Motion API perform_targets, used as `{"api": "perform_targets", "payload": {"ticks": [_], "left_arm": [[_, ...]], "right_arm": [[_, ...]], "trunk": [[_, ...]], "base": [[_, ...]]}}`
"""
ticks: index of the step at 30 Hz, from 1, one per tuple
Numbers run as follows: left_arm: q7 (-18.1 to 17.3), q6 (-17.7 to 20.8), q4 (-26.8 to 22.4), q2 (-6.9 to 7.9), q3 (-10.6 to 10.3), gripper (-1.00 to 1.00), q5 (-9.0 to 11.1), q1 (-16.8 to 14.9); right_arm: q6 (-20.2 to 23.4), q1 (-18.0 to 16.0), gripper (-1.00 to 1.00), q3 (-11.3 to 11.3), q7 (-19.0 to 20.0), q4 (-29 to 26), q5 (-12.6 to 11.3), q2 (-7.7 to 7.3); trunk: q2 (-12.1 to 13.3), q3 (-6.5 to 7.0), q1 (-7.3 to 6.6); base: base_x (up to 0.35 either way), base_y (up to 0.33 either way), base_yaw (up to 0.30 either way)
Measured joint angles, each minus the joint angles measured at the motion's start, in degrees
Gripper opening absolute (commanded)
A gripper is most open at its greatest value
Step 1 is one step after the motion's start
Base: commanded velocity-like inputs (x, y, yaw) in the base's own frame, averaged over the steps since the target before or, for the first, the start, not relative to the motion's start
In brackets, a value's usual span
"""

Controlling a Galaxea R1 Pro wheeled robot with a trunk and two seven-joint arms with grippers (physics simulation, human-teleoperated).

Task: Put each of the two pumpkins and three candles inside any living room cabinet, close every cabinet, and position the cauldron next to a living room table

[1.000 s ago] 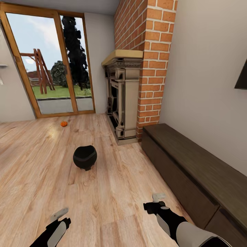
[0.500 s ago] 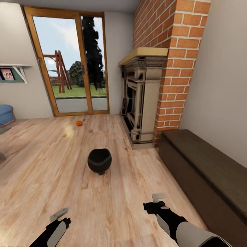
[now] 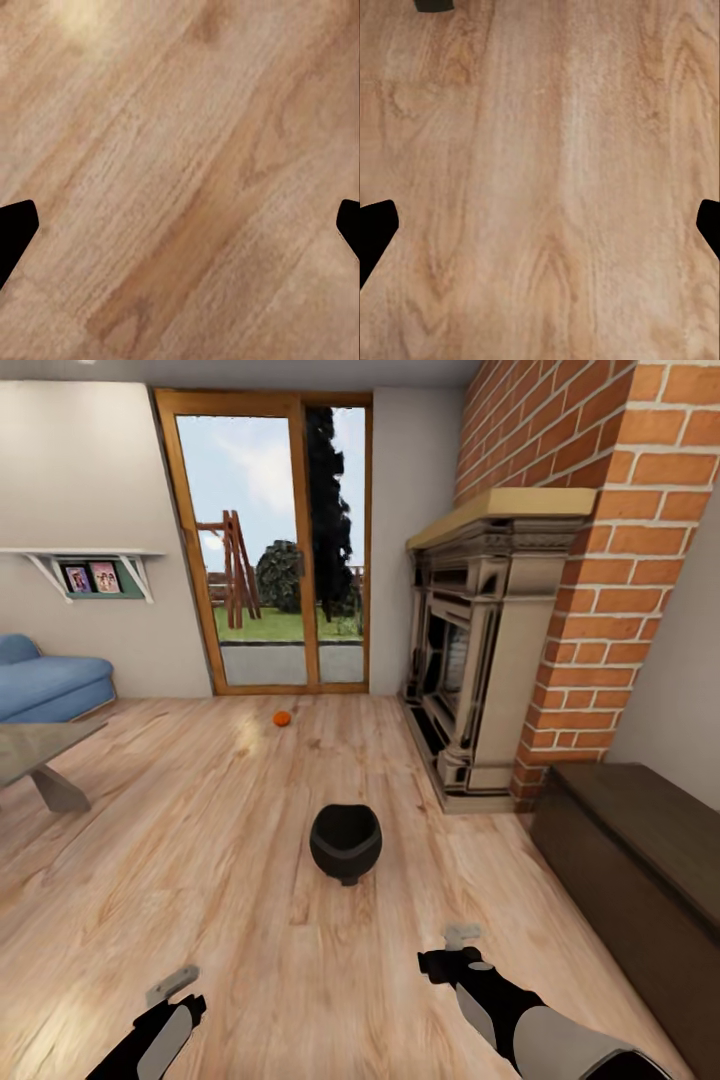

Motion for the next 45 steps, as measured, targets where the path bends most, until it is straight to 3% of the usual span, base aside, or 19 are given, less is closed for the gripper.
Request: {"api": "perform_targets", "payload": {"ticks": [11, 21, 45], "left_arm": [[0.0, 0.0, 0.0, -0.09, -0.1, 1.0, 0.0, 0.0], [0.1, -0.1, -0.4, -0.22, -0.1, 1.0, -0.1, 0.0], [0.1, 0.2, 0.0, -0.27, -0.1, 1.0, -0.2, 0.0]], "right_arm": [[-0.1, 0.0, 1.0, 0.0, 0.3, 0.0, 0.0, 0.0], [-0.2, 0.0, 1.0, 0.0, 0.3, 0.0, -0.1, -0.25], [-0.5, 0.0, 1.0, 0.0, -0.1, -0.2, 0.0, -0.06]], "trunk": [[0.0, 0.0, 0.01], [0.0, 0.0, 0.04], [9.6, 4.3, -5.23]], "base": [[0.243, -0.083, 0.121], [-0.026, -0.016, 0.001], [-0.001, 0.0, 0.0]]}}
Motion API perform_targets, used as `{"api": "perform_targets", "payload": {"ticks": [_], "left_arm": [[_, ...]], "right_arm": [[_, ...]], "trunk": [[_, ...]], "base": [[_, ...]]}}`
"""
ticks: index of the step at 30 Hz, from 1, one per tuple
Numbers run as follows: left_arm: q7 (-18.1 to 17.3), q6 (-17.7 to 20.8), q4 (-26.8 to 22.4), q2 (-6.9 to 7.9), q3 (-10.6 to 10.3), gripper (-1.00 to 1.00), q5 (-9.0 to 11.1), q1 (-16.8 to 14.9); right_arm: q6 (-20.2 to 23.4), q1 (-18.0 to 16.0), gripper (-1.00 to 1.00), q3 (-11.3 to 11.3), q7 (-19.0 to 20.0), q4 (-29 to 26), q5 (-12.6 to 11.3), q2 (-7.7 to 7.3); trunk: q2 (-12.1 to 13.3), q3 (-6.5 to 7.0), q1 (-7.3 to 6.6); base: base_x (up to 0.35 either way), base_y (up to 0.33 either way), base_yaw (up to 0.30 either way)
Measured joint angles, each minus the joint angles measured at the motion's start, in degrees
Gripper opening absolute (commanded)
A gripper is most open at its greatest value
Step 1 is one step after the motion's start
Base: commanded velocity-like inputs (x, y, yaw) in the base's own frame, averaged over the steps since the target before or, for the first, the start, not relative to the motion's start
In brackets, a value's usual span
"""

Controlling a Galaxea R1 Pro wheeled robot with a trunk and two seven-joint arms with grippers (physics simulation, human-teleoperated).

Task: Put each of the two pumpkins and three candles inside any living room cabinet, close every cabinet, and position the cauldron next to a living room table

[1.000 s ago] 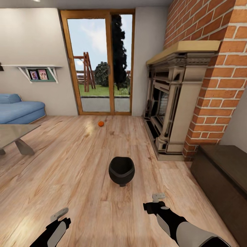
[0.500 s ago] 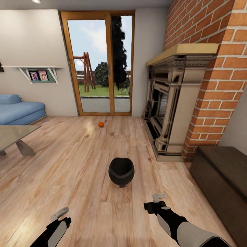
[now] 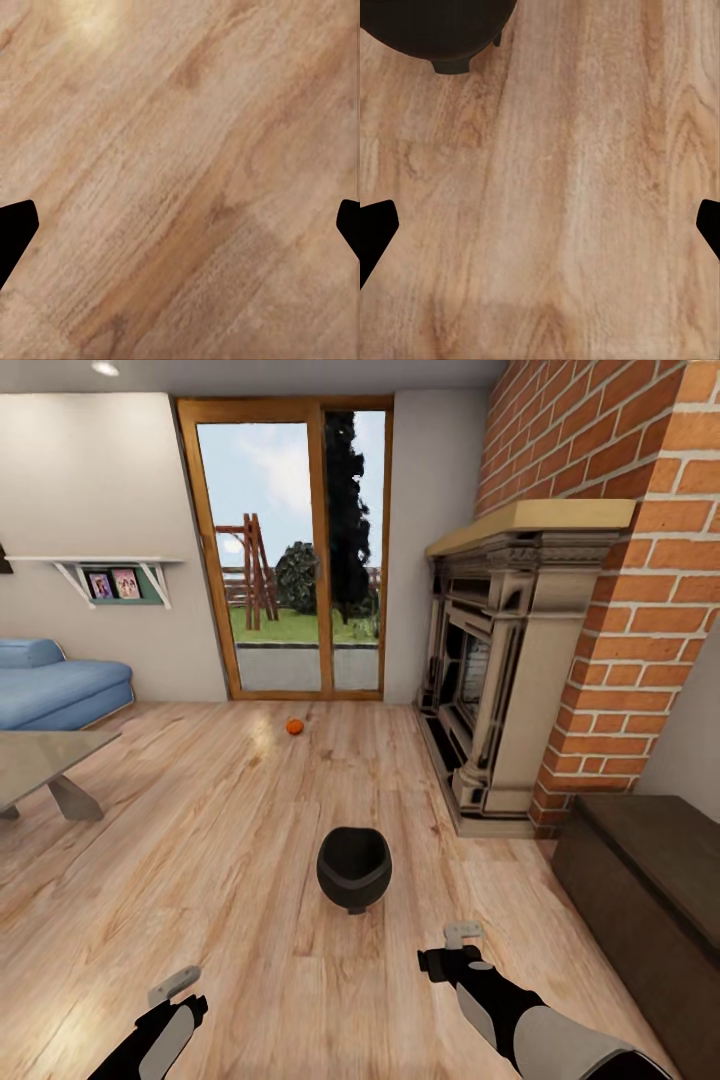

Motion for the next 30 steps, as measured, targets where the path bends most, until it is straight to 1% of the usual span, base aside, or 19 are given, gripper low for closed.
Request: {"api": "perform_targets", "payload": {"ticks": [15, 26, 28, 30], "left_arm": [[-0.1, 0.2, 0.1, 0.07, 0.3, 1.0, 0.0, 0.0], [-0.4, 1.0, -0.3, -0.03, -0.3, 1.0, 0.0, 0.0], [-0.5, 2.6, -0.6, -0.08, -0.6, 1.0, -0.1, 0.0], [-1.1, 5.3, -0.9, -0.1, -1.2, 1.0, -0.3, 0.0]], "right_arm": [[0.1, 0.0, 1.0, 0.0, -0.1, 0.0, 0.0, 0.06], [0.2, 0.0, 1.0, 0.0, 0.0, 0.1, 0.0, 0.06], [0.4, 0.0, 1.0, 0.0, -0.1, 0.2, -0.1, 0.08], [0.5, 0.0, 1.0, -0.1, 0.0, 0.2, -0.3, 0.08]], "trunk": [[6.0, 2.69, -3.3], [10.4, 4.67, -5.71], [11.2, 5.03, -6.15], [12.0, 5.39, -6.59]], "base": [[0.0, 0.0, 0.0], [0.0, 0.0, 0.0], [0.0, 0.0, 0.0], [0.0, 0.0, 0.0]]}}
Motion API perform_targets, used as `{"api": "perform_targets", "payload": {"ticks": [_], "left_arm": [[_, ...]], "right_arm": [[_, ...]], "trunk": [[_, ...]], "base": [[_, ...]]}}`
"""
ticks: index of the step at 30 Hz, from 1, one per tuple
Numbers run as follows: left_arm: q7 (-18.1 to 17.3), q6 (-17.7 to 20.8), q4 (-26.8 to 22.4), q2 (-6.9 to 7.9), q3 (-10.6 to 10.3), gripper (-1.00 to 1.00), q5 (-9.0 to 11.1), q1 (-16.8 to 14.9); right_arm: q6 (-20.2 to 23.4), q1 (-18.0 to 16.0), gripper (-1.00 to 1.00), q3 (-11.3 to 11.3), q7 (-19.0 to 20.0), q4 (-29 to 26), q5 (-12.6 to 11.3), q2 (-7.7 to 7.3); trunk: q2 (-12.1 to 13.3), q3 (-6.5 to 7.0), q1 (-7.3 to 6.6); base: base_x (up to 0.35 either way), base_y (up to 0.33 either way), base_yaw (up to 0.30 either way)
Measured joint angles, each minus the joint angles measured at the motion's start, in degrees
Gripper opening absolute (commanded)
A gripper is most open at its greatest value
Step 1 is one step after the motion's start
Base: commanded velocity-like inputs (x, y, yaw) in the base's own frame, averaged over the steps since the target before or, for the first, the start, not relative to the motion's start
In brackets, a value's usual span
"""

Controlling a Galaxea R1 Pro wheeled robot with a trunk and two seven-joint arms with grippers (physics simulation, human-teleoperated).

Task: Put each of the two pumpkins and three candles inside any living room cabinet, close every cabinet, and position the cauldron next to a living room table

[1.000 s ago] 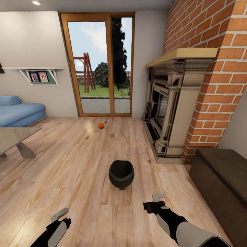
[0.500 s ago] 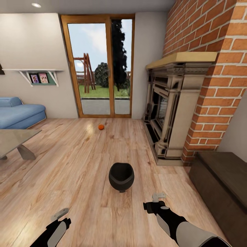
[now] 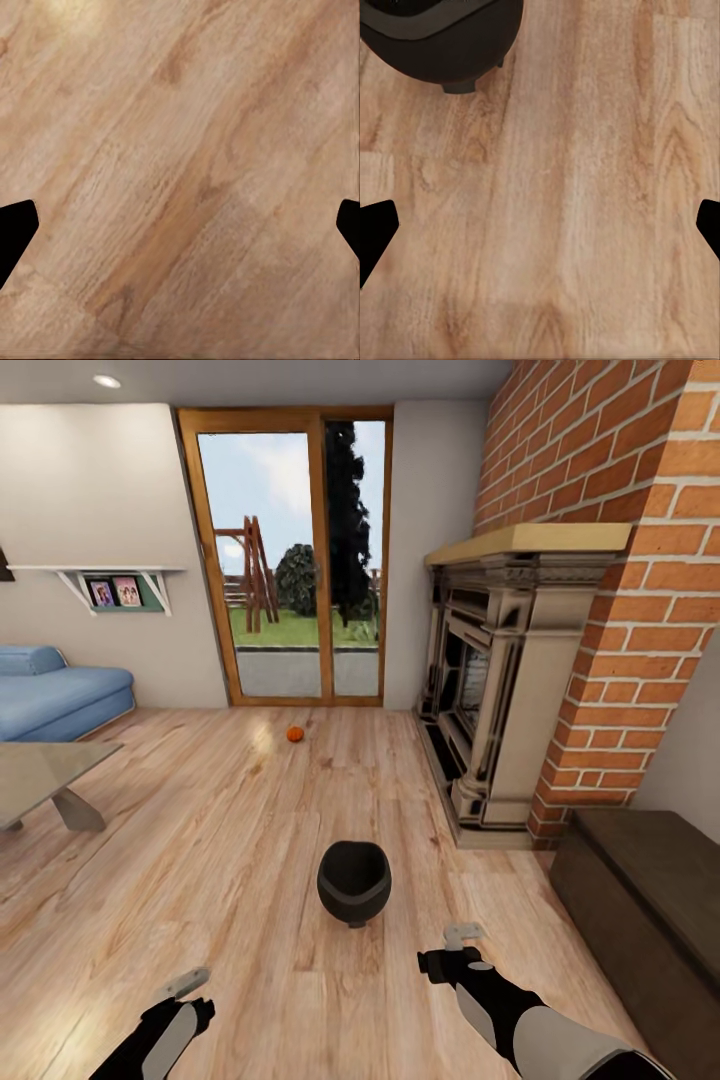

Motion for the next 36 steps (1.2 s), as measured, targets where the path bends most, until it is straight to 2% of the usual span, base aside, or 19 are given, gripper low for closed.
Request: {"api": "perform_targets", "payload": {"ticks": [2, 6, 9, 20, 25, 32, 36], "left_arm": [[-2.2, 1.4, -0.3, 0.06, -0.6, 1.0, -0.1, 0.0], [-13.3, 2.9, -0.1, 0.68, -2.9, 1.0, -0.7, 0.0], [-16.9, 3.1, 0.1, 1.47, -3.5, 1.0, -1.0, 0.0], [-18.1, 3.1, 0.2, 1.56, -4.0, 1.0, -1.3, 0.0], [-18.0, 3.1, 0.2, 1.34, -6.2, 1.0, -1.3, 0.0], [-17.8, 3.0, 0.3, 1.06, -7.0, 1.0, -1.2, 0.0], [-17.2, 2.8, 0.3, 0.29, -9.8, 1.0, -1.3, 0.0]], "right_arm": [[0.1, 0.0, 1.0, -0.1, 0.1, 0.0, -0.1, -0.01], [0.2, 0.0, 1.0, -0.2, 0.2, 0.0, -0.3, 0.06], [0.2, 0.0, 1.0, -0.2, 0.2, 0.0, -0.3, 0.07], [0.2, 0.0, 1.0, -0.2, 0.3, 0.0, -0.3, 0.07], [0.8, 0.0, 1.0, -0.2, 0.2, 0.2, -0.4, 0.12], [4.2, 0.0, 1.0, -0.5, 0.2, 0.5, -0.8, 0.16], [4.8, 0.0, 1.0, -1.0, 0.1, 1.2, -2.2, 0.16]], "trunk": [[0.8, 0.36, -0.44], [2.4, 1.08, -1.32], [3.6, 1.62, -1.98], [8.0, 3.59, -4.39], [10.0, 4.49, -5.49], [12.8, 5.74, -7.03], [14.4, 6.46, -7.91]], "base": [[0.0, 0.0, 0.0], [0.0, 0.0, 0.0], [0.0, 0.0, 0.0], [0.0, 0.0, 0.0], [0.0, 0.0, 0.0], [0.0, 0.0, 0.0], [0.0, 0.0, 0.0]]}}
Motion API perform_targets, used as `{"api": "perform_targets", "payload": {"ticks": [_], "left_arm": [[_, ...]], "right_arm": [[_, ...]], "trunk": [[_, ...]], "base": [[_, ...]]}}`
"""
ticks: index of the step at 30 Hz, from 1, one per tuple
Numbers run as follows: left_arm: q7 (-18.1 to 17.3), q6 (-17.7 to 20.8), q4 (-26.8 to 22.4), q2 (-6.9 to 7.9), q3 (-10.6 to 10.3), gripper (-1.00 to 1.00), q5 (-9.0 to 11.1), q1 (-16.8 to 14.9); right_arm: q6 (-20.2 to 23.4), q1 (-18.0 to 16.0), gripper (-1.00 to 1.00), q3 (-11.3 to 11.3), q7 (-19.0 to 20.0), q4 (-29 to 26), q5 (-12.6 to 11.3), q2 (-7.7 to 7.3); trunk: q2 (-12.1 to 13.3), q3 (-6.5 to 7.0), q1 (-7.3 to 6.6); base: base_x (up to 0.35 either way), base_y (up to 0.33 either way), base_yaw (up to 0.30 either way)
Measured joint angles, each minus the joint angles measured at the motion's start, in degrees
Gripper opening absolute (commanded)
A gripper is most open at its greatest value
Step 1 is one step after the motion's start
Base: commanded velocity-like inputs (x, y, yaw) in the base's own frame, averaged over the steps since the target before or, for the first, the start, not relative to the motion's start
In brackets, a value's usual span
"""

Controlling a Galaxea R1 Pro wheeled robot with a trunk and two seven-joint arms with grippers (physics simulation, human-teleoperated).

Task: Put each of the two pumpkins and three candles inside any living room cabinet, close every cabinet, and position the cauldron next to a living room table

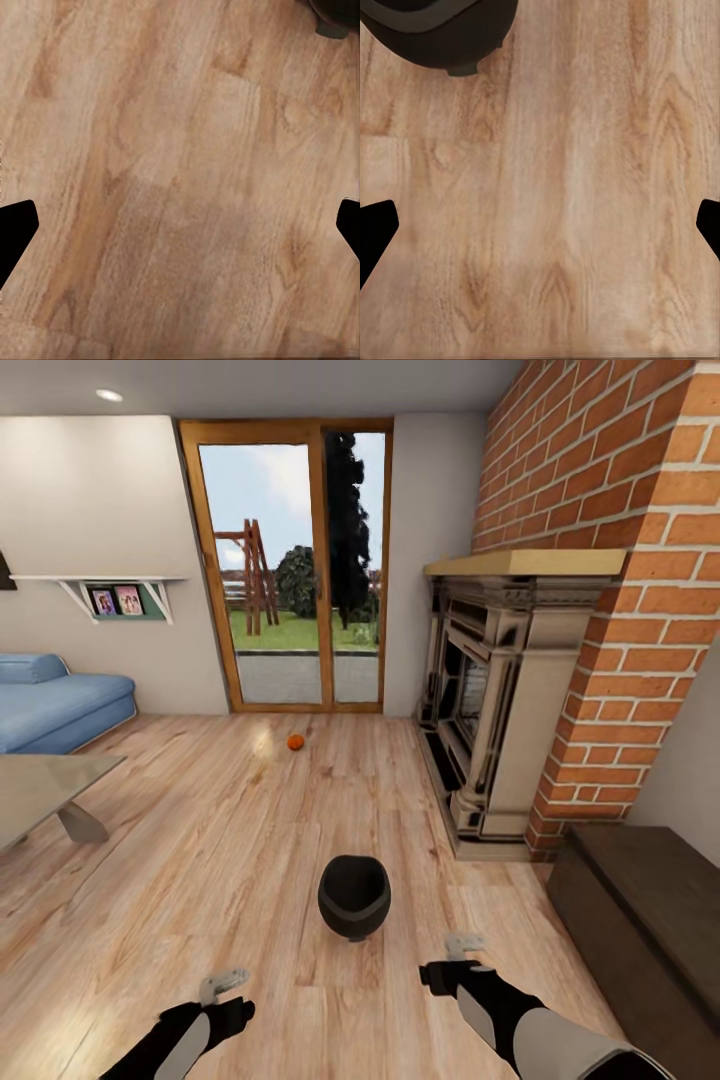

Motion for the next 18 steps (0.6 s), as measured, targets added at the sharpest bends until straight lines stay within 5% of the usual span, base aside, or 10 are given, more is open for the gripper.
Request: {"api": "perform_targets", "payload": {"ticks": [3, 6, 10, 12, 18], "left_arm": [[1.9, -0.1, 0.1, -1.26, -3.5, 1.0, 0.1, -0.1], [4.2, -0.1, -0.1, -4.51, -5.6, 1.0, -0.8, -0.4], [8.2, 0.0, 0.0, -9.22, -6.3, 1.0, -8.3, -1.4], [8.6, -0.3, 0.5, -10.08, -6.0, 1.0, -11.0, -1.6], [8.5, -2.0, 3.7, -10.64, -5.6, 1.0, -13.1, -1.7]], "right_arm": [[0.1, 0.0, 1.0, -0.1, -0.2, 0.3, -0.5, 0.0], [0.2, 0.0, 1.0, -0.1, -0.2, 0.3, -0.6, 0.0], [0.1, 0.0, 1.0, 0.0, -0.2, 0.2, -0.5, 0.0], [0.1, 0.0, 1.0, 0.0, -0.2, 0.2, -0.5, 0.0], [-0.3, 0.0, 1.0, 0.0, -0.2, 0.1, -0.4, 0.0]], "trunk": [[1.2, 0.54, -0.66], [2.4, 1.08, -1.32], [4.0, 1.8, -2.2], [4.8, 2.15, -2.64], [7.2, 3.23, -3.95]], "base": [[0.0, 0.0, 0.0], [0.0, 0.0, 0.0], [0.0, 0.0, 0.0], [0.0, 0.0, 0.0], [0.0, 0.0, 0.0]]}}
